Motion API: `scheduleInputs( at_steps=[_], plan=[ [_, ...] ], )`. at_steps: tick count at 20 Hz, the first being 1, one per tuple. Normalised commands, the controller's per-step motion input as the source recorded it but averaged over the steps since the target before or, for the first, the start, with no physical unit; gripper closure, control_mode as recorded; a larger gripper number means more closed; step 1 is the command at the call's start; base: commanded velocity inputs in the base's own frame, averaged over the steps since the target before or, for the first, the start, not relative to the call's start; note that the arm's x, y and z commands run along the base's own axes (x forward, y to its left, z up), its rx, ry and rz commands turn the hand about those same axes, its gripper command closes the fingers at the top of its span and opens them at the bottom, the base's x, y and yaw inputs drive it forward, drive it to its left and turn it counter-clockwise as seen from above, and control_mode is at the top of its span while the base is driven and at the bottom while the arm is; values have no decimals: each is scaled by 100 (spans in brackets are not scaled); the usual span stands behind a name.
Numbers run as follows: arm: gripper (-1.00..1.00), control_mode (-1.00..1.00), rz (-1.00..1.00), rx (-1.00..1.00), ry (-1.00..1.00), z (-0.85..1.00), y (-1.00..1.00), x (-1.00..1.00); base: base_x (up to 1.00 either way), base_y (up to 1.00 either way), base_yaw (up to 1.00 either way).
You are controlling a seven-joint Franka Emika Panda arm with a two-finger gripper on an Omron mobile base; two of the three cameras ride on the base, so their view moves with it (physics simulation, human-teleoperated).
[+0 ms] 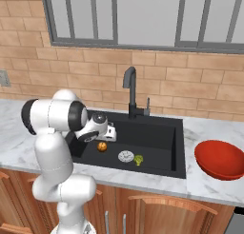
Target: Remove the orange and broccoli from the sink. Then move the bowl and cup from the counter to the sink for washing.
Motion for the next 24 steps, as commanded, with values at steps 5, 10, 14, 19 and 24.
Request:
scheduleInputs(
  at_steps=[5, 10, 14, 19, 24],
  plan=[
    [-100, -100, 0, 0, 0, -19, 0, 18, 0, 0, 0],
    [-100, -100, 0, 0, 5, -24, 0, 13, 0, 0, 0],
    [-100, -100, 0, 0, 7, -24, 4, 14, 0, 0, 0],
    [-100, -100, 0, 0, 1, -20, 8, 19, 0, 0, 0],
    [-100, -100, 0, 0, 0, -14, 7, 21, 0, 0, 0]
  ],
)
